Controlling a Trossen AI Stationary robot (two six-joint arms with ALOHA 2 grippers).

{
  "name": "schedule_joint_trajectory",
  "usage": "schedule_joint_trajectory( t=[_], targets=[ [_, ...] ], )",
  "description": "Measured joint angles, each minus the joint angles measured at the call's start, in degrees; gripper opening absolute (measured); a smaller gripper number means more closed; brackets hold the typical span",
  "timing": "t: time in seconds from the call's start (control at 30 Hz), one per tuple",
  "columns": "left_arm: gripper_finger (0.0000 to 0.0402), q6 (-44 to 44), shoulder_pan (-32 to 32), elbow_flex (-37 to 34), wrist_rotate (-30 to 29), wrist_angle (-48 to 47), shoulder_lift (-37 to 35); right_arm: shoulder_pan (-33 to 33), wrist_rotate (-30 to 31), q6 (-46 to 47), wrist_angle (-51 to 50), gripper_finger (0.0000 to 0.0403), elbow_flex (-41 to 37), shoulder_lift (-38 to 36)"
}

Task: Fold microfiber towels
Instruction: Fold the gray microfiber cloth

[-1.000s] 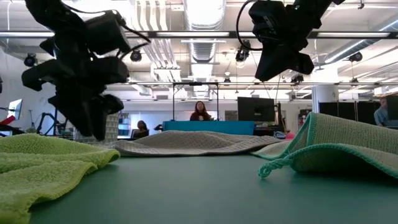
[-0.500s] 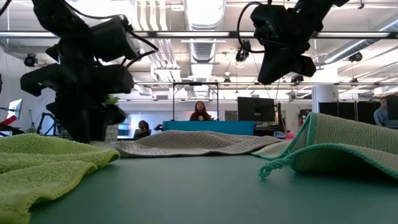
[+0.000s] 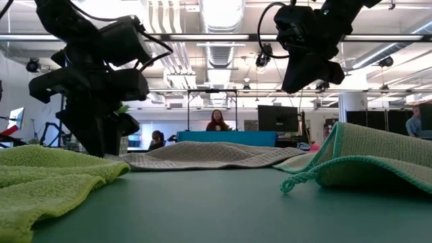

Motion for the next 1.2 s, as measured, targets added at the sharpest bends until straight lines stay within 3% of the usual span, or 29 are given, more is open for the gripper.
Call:
schedule_joint_trajectory(
  t=[0.2,0.5,0.77,1.2],
  targets=[
    [0.0113,0.1,0.0,-0.1,0.1,0.3,0.8,0.0,0.0,0.0,0.0,0.0063,0.0,0.0],
    [0.0007,0.2,0.0,-0.1,1.4,1.0,1.3,0.0,0.1,-0.6,-0.2,0.0063,0.0,0.0],
    [0.0001,-1.2,0.0,0.0,1.6,-1.6,-1.9,0.9,-1.6,-9.2,-0.4,0.0063,-2.3,0.0],
    [0.0,-12.7,0.0,0.0,-2.3,-5.7,-15.5,1.0,-3.9,-26.6,-2.4,0.0063,-4.7,0.0]
  ],
)
